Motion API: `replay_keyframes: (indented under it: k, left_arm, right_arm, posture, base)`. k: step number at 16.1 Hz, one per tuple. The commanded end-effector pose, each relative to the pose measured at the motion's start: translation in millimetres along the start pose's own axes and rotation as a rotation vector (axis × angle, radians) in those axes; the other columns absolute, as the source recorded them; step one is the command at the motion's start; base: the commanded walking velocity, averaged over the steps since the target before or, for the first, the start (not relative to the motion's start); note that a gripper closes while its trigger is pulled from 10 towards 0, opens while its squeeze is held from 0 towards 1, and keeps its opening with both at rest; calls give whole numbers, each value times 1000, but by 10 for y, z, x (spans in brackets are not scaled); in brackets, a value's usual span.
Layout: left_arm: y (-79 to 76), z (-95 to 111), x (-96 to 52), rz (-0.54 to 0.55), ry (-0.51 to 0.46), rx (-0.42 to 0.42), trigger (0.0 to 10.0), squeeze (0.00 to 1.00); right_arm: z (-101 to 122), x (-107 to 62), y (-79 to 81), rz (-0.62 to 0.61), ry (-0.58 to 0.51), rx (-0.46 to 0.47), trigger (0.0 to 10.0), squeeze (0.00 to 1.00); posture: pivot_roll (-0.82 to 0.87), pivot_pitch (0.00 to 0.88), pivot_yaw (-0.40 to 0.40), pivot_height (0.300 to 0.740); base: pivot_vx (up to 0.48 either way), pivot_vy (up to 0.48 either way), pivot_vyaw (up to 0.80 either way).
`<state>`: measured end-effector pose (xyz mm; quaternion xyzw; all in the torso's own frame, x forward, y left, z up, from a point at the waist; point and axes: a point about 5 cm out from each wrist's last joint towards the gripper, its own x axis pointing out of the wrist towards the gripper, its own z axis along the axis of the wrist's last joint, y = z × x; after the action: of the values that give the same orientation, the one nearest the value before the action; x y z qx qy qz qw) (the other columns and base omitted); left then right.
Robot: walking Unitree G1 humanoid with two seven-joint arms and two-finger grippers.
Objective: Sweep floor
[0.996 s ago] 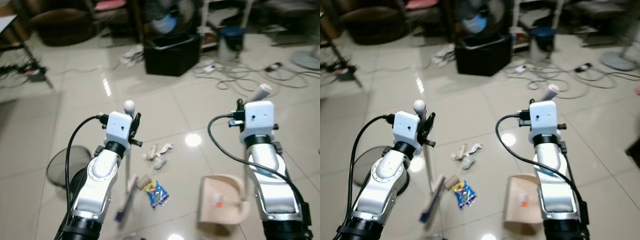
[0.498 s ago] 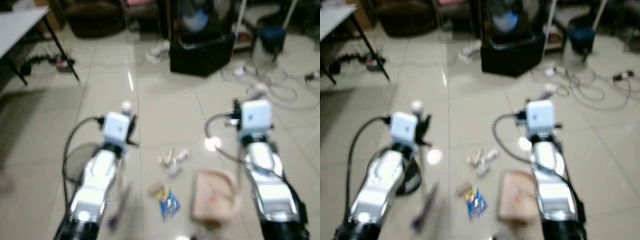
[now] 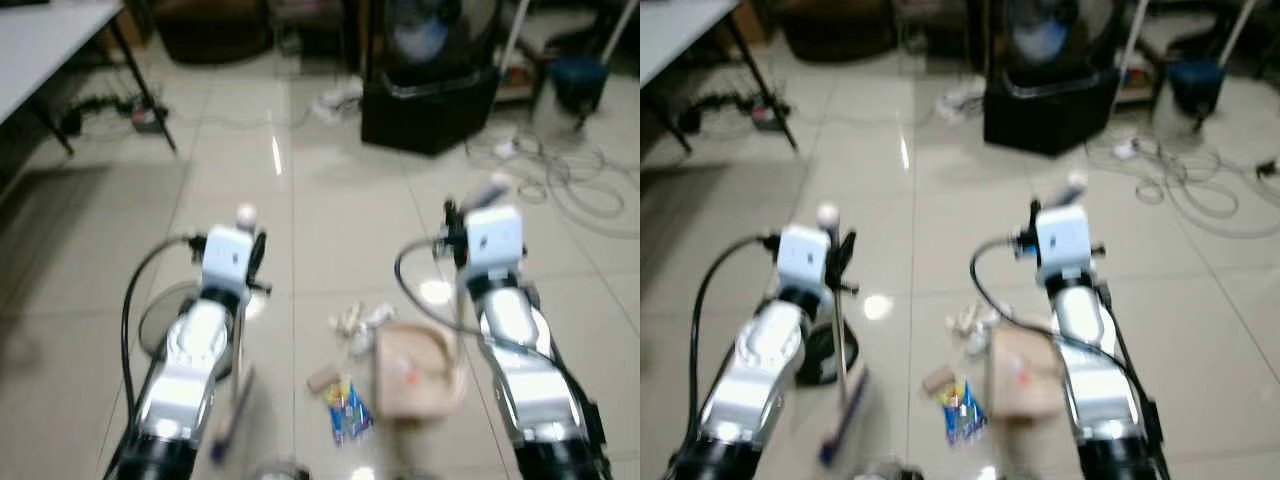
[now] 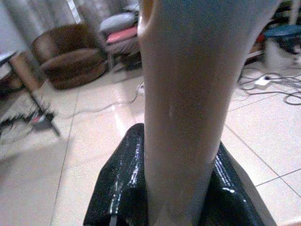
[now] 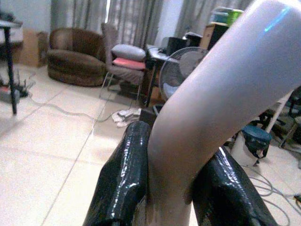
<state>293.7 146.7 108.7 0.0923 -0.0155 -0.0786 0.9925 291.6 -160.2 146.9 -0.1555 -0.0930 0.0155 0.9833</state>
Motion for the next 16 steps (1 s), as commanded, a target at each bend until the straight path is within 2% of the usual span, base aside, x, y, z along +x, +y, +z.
replay_keyframes:
  k: [1,3,7,10,11,12,13,14,16]
  left_arm:
    - [102,29,13,57,-30,-6,10000,0]
    - [124,-30,35,102,-20,-33,10000,0]
    - [94,-22,61,143,-121,-82,10000,0]
    - [47,-4,94,154,-169,-104,10000,0]
    - [30,5,115,169,-188,-118,10000,0]
    - [21,8,114,174,-197,-122,10000,0]
    - [3,-13,127,179,-198,-121,10000,0]
    - [-4,-21,125,179,-199,-122,10000,0]
    - [-40,-46,116,174,-204,-123,10000,0]
  right_arm:
    - [46,19,42,34,-53,-40,10000,0]
    - [-4,38,59,38,-69,-78,10000,0]
    - [-48,118,122,75,-139,-90,10000,0]
    - [-101,144,252,136,-162,-86,10000,0]
    - [-147,151,359,175,-166,-83,10000,0]
    - [-162,144,398,189,-169,-78,10000,0]
    - [-196,134,547,242,-168,-63,10000,0]
    - [-206,122,605,264,-170,-60,10000,0]
    - [-231,45,872,347,-195,-96,10000,0]
  posture:
    - [-3,126,84,740]
    - [7,154,86,740]
    - [8,242,82,740]
    - [11,297,77,740]
    - [21,321,75,740]
    - [25,328,75,740]
    - [28,343,73,740]
    - [28,346,73,740]
    - [33,367,69,740]
  base:
    - [0,0,0]
    - [0,0,0]
    - [0,0,0]
    - [0,0,0]
    - [0,0,0]
    - [0,0,0]
    - [0,0,0]
    - [0,0,0]
    - [0,0,0]
